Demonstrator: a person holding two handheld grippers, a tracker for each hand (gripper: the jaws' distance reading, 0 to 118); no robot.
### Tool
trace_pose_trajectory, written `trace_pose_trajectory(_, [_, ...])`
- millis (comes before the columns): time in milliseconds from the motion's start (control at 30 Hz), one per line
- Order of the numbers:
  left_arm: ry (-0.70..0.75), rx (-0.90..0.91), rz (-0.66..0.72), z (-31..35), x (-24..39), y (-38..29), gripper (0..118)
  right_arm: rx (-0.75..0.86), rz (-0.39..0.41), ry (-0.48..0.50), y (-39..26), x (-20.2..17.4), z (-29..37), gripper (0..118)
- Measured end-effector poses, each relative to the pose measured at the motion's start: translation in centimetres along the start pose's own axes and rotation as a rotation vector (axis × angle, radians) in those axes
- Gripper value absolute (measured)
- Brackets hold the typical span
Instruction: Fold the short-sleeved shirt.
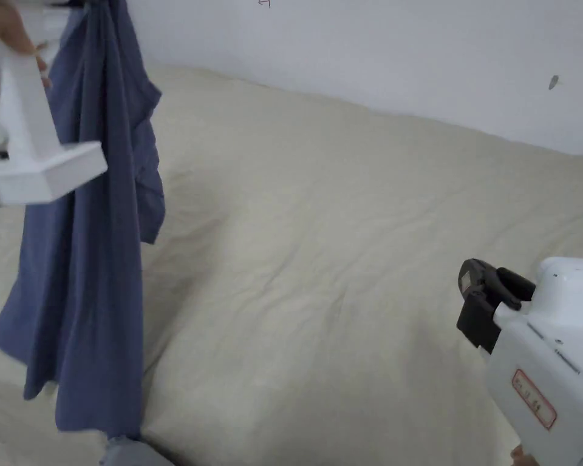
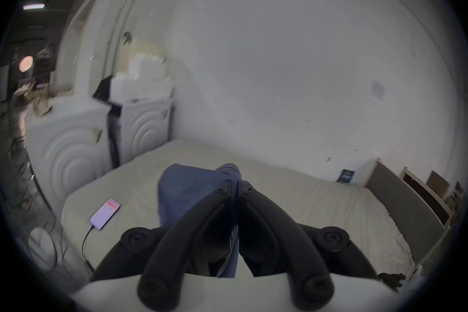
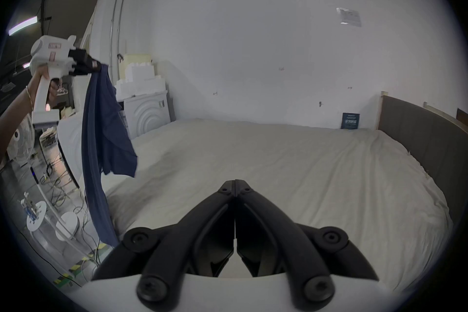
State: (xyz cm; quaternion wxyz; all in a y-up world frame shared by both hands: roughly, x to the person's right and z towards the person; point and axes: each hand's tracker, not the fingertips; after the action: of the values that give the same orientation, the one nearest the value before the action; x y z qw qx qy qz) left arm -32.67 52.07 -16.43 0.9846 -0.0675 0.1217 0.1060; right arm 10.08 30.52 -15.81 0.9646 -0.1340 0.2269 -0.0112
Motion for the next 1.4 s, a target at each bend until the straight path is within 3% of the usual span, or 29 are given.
trace_pose_trajectory(100, [-0.102,0.071,-0.013,1.4,5.1,3.7,3,0.046,-0.013,-0.047,1.1,1.4,1.6,2])
trace_pose_trajectory(300, [-0.254,0.138,0.003,-2.5,9.9,10.8,3,0.128,-0.030,-0.163,3.3,4.7,5.0,2])
trace_pose_trajectory(533, [-0.363,0.091,-0.059,-6.0,18.5,10.6,3,0.166,-0.042,-0.297,4.0,7.7,9.0,2])
trace_pose_trajectory(700, [-0.416,-0.061,-0.143,-8.9,24.1,3.8,3,0.154,-0.067,-0.342,3.6,9.2,10.5,2])
trace_pose_trajectory(967, [-0.394,-0.395,-0.260,-13.9,28.3,-13.6,3,0.117,-0.091,-0.394,2.1,10.0,11.3,2])
trace_pose_trajectory(1200, [-0.323,-0.714,-0.374,-15.7,28.3,-29.0,3,0.073,-0.118,-0.429,0.8,10.8,10.7,2])
trace_pose_trajectory(1400, [-0.248,-0.919,-0.480,-16.4,26.5,-36.9,4,0.026,-0.145,-0.430,-0.3,11.4,9.2,2])
